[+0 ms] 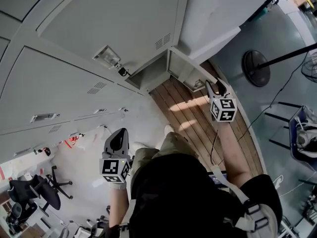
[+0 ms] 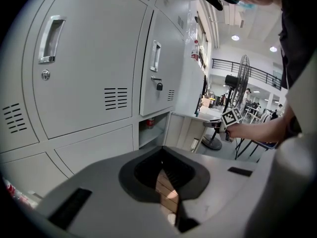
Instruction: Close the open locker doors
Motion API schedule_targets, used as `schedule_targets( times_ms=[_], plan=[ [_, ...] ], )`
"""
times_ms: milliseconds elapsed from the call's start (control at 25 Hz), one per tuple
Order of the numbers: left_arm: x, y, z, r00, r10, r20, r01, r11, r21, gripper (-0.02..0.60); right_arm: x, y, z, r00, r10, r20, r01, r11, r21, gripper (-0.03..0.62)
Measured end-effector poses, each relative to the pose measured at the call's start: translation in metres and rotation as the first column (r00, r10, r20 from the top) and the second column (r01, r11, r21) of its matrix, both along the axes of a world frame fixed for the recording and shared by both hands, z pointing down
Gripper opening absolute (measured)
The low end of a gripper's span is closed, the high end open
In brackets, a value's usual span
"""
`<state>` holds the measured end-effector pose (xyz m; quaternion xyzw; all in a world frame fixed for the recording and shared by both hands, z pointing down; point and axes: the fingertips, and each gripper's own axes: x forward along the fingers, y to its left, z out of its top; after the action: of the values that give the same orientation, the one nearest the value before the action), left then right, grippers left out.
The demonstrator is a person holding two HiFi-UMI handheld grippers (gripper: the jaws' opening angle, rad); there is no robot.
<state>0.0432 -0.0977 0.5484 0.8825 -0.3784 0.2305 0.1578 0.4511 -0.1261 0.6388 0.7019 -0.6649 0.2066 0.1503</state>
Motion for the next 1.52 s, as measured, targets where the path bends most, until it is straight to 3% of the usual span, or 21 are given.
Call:
schedule_targets(
  times_ms=[840,1520],
  plan=[
    [-0.074,0.036,-0.004,1.000,-0.023,-0.011,0.023,1.000,0.008,0.009,-0.092,0.029,-0.001,0.998,-0.060,0.006,0.061,0.998,-0.030,0.186],
    [-0.138,0.049,-0.009,0.994,-0.104,-0.021,0.104,0.994,0.020,0.009,-0.185,0.017,-0.001,0.984,-0.173,0.037,0.174,0.984,-0.031,0.184]
  ],
)
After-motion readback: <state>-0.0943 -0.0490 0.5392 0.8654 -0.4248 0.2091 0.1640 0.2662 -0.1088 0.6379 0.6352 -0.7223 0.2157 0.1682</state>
